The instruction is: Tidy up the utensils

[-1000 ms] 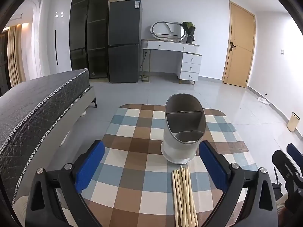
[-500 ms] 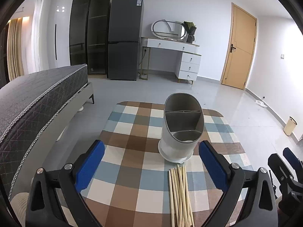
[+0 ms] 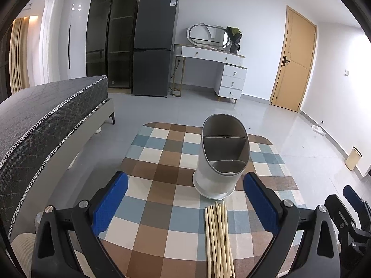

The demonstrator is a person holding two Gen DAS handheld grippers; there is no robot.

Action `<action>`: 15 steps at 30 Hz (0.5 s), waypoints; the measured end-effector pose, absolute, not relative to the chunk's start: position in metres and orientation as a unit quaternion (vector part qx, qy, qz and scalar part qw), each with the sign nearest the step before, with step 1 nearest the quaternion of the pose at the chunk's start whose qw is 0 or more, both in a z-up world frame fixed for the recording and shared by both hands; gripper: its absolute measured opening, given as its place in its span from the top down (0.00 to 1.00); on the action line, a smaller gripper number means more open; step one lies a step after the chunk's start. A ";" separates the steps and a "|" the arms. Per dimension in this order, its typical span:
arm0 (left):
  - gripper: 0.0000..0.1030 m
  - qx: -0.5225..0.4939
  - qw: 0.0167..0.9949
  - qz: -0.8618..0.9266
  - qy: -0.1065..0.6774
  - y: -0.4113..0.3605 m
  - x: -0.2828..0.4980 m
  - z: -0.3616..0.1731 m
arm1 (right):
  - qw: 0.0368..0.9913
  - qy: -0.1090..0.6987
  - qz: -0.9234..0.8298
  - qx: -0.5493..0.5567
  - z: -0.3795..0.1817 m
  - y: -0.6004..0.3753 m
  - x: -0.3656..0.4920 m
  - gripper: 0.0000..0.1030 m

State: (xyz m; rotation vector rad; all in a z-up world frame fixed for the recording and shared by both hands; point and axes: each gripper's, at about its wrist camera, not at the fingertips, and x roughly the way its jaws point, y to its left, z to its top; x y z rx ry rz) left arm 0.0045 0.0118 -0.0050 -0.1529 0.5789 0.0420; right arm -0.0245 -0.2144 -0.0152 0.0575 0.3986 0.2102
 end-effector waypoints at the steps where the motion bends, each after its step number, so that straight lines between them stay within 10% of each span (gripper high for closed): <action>1: 0.06 -0.075 0.955 0.021 0.285 0.012 0.005 -0.005 | 0.974 0.197 0.103 0.028 -0.015 -0.214 -0.025 0.00; 15: 0.06 -0.074 0.955 0.024 0.285 0.012 0.005 -0.004 | 0.975 0.197 0.102 0.027 -0.015 -0.213 -0.026 0.00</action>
